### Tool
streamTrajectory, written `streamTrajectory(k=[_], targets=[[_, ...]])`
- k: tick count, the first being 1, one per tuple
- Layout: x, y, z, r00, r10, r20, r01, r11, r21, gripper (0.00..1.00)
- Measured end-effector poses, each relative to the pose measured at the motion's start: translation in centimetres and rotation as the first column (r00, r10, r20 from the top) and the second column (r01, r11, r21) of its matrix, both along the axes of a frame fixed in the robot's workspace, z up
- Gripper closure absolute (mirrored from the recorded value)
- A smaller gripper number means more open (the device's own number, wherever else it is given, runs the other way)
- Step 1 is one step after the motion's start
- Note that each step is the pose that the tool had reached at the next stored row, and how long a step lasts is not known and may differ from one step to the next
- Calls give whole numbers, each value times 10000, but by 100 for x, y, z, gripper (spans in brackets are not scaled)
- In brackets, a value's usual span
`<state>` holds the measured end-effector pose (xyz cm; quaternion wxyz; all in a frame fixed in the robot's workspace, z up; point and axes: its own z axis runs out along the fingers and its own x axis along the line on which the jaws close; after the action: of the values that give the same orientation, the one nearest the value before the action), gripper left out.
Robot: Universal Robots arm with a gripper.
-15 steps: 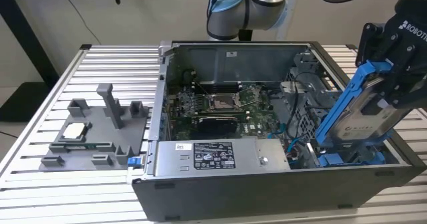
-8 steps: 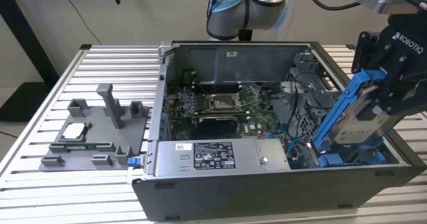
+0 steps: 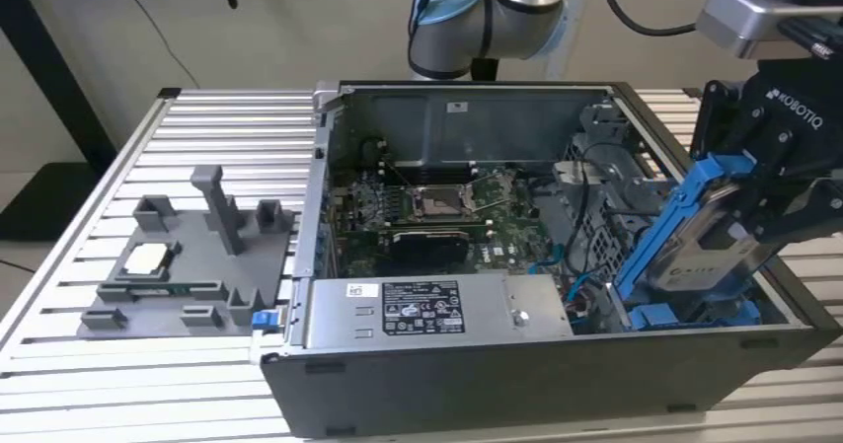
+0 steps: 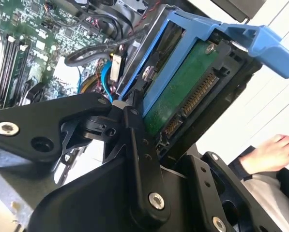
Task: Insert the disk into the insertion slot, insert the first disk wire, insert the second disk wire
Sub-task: 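Insert the disk into the insertion slot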
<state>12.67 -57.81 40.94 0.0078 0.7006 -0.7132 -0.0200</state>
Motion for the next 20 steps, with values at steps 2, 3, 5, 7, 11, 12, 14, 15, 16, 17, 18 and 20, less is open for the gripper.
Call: streamTrajectory(k=[2, 3, 5, 7, 11, 12, 14, 15, 16, 17, 18, 20], targets=[[5, 0, -38, 10000, -1, 0, 1, 10000, 26, 67], [6, 0, -54, 10000, -2, 0, 2, 10000, 33, 67], [7, 0, -90, 10000, -3, 0, 3, 10000, 44, 67], [8, 0, -126, 10000, -2, 0, 2, 10000, 46, 67], [8, 0, -198, 10000, -3, 1, 3, 10000, 48, 67], [8, 0, -200, 10000, -2, 1, 2, 10000, 47, 67], [8, 0, -198, 10000, -3, 0, 3, 10000, 45, 66], [8, 0, -187, 10000, -3, -3, 3, 10000, 44, 60], [8, 0, -152, 10000, -3, -5, 3, 10000, 47, 60], [7, -1, -109, 10000, -4, -7, 4, 10000, 48, 60], [7, 0, -70, 10000, -4, -8, 4, 10000, 45, 60], [8, 0, -66, 10000, -3, -8, 3, 10000, 67, 60]])
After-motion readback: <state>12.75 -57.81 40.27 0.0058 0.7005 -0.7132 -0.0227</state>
